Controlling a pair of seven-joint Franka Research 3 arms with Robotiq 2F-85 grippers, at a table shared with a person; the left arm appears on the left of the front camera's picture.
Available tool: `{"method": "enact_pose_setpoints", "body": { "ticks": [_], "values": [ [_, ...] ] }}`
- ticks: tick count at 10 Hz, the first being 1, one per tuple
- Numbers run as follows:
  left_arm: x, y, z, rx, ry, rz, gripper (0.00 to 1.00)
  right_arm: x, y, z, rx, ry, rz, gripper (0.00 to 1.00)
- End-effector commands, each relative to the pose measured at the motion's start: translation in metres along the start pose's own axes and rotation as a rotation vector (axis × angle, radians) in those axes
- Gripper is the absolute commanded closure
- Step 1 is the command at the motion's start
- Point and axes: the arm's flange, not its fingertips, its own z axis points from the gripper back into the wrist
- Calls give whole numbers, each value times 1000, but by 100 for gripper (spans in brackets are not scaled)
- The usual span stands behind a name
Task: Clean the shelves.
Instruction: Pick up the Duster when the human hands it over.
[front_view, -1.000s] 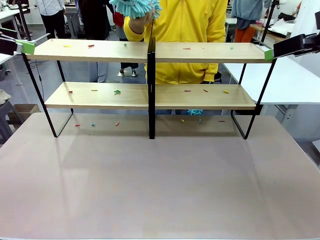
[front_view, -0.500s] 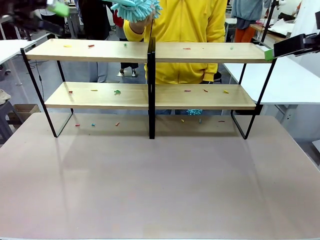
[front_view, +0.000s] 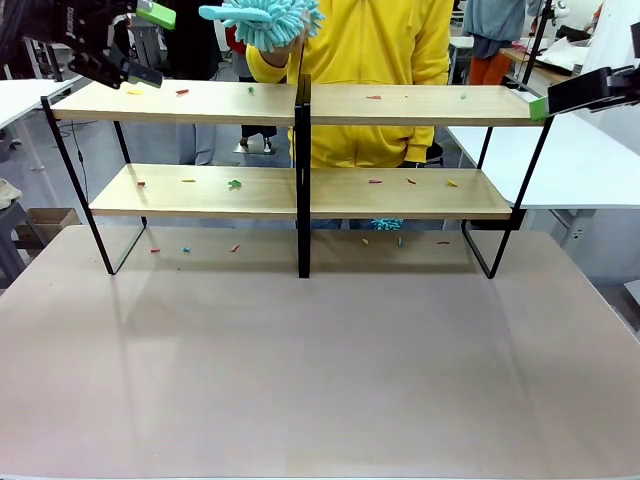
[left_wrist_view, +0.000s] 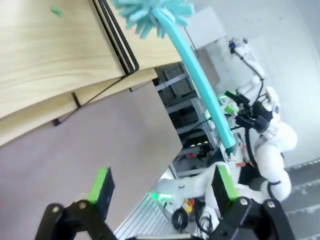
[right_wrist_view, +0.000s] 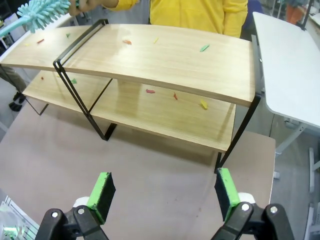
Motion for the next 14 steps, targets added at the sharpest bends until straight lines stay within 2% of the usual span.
{"method": "enact_pose_setpoints", "body": {
  "ticks": [1,2,3,4,5,7,9,10,13,14],
  "values": [
    [2,1,-12,-193,76,20,0,0,-2,-1,6,1,6,0],
    [13,-5,-20,-210,126,107,0,0,-2,-1,6,1,6,0],
    [29,-6,-26,-270,120,192,0,0,-2,-1,6,1,6,0],
    [44,-3,-33,-264,124,284,0,0,-2,-1,6,1,6,0],
    [55,1,-42,-204,98,339,0,0,-2,-1,6,1,6,0],
    [64,4,-60,-178,104,368,0,0,-2,-1,6,1,6,0],
    [70,2,-69,-183,40,382,0,0,-2,-1,6,1,6,0],
    [72,2,-74,-129,-9,371,0,0,-2,-1,6,1,6,0],
    [71,1,-81,-120,-21,361,0,0,-2,-1,6,1,6,0],
    [71,0,-80,-120,-38,350,37,0,-2,-1,6,1,6,0]
  ]
}}
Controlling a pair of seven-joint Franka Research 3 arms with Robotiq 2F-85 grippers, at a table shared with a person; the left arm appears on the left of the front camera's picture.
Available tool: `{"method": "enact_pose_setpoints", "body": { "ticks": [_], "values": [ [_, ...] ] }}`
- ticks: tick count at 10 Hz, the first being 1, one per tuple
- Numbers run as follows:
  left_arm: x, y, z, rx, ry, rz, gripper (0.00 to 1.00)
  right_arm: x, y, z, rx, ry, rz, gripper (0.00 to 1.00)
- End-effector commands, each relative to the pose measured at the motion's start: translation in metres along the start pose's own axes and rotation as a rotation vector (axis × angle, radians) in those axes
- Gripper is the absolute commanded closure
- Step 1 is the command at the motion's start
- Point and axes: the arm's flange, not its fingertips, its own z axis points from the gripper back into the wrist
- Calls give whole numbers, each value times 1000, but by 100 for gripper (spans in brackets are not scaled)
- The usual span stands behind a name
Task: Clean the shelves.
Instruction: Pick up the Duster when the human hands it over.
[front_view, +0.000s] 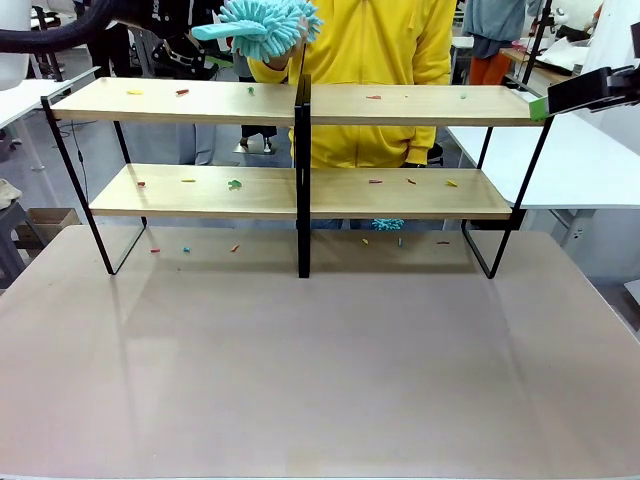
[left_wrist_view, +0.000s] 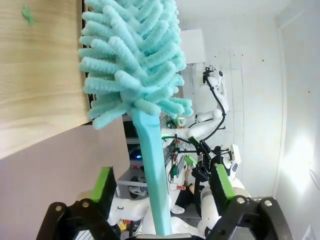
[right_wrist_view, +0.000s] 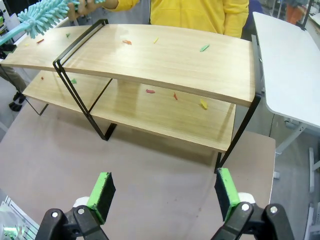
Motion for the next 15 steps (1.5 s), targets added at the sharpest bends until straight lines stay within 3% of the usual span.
{"method": "enact_pose_setpoints", "body": {
  "ticks": [1,2,3,5,6,7,12,13,15],
  "values": [
    [-5,-2,1,8,-23,-10,57,0,-2,0,6,1,6,0],
    [-6,-2,1,9,-35,-12,94,0,-2,0,6,1,6,0],
    [-7,-2,1,5,-38,-14,100,0,-2,0,6,1,6,0],
    [-7,-2,-2,-8,-34,-16,100,0,-2,0,6,1,6,0],
    [-7,-1,-3,-11,-25,-16,95,0,-2,0,6,1,6,0],
    [-7,0,-6,-26,-7,-13,100,0,-2,0,6,1,6,0],
    [-15,-4,5,-42,65,-37,100,0,-2,0,6,1,6,0],
    [-25,-13,29,-17,108,-113,100,0,-2,0,6,1,6,0],
    [-55,-32,130,13,183,-325,100,0,-2,0,6,1,6,0]
  ]
}}
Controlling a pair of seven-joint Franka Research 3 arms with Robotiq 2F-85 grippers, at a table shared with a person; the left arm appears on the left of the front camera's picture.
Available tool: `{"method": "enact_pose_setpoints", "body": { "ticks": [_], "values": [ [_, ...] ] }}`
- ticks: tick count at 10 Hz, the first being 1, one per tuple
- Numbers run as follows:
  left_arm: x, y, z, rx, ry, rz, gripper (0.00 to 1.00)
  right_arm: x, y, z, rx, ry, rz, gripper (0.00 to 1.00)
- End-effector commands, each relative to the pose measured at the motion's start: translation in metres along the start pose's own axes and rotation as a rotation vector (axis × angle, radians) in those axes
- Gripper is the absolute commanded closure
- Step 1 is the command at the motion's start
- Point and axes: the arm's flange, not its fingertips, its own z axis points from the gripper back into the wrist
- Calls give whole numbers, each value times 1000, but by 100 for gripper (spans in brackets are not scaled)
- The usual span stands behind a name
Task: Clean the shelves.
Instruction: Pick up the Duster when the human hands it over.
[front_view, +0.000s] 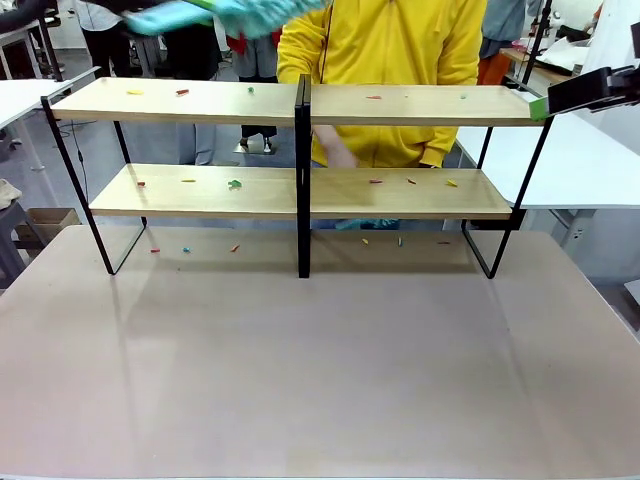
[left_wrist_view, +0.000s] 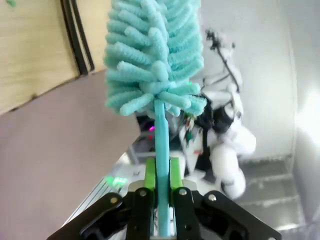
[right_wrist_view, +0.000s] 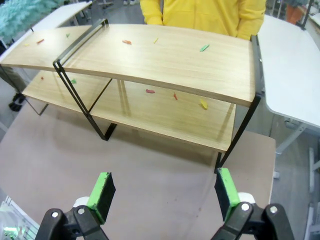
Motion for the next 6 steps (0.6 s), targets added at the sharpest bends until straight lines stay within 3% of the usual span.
{"method": "enact_pose_setpoints", "body": {
  "ticks": [1,4,6],
  "values": [
    [-46,-8,91,46,6,-174,100,0,-2,0,6,0,7,0],
    [-124,-7,237,-52,-29,-224,100,0,-2,0,6,0,7,0],
    [-187,9,319,36,-146,-221,100,0,-2,0,6,0,7,0]
  ]
}}
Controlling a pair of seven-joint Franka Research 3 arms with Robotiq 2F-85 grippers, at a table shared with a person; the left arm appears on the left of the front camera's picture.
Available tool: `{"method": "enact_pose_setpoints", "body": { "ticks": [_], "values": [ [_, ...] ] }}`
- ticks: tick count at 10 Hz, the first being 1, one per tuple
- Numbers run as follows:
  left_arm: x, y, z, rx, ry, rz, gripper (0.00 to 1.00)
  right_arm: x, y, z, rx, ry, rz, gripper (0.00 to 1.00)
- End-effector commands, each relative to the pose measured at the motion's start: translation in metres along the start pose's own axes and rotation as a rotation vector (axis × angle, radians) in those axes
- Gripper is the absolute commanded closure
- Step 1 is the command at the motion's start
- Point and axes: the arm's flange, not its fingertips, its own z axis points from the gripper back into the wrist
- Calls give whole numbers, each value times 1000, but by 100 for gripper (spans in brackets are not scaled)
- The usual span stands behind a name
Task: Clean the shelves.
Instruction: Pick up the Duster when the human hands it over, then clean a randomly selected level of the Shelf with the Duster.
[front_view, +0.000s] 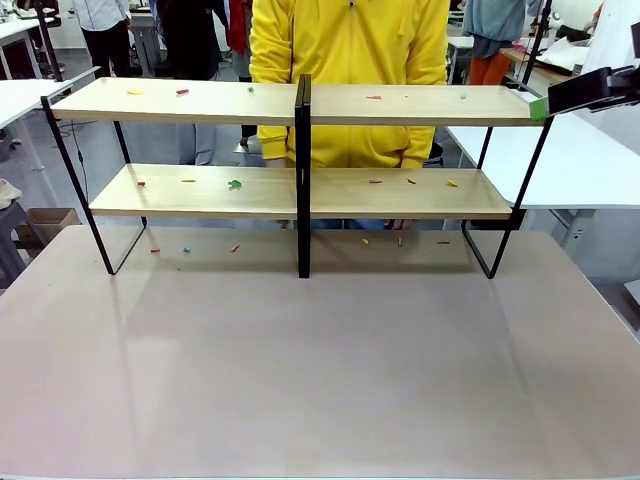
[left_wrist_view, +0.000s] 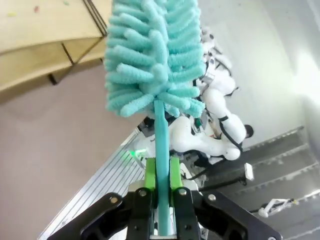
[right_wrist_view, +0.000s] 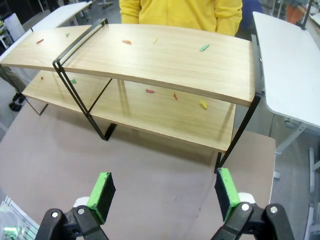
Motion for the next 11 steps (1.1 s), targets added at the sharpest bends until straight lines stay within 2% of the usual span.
{"method": "enact_pose_setpoints", "body": {
  "ticks": [1,3,4,11],
  "values": [
    [-38,16,55,83,36,-29,100,0,-2,0,6,0,7,0],
    [-91,34,99,182,-57,11,100,0,-2,0,6,0,7,0],
    [-63,17,64,85,-22,7,100,0,-2,0,6,0,7,0],
    [-63,17,64,85,-22,7,100,0,-2,0,6,0,7,0]
  ]
}}
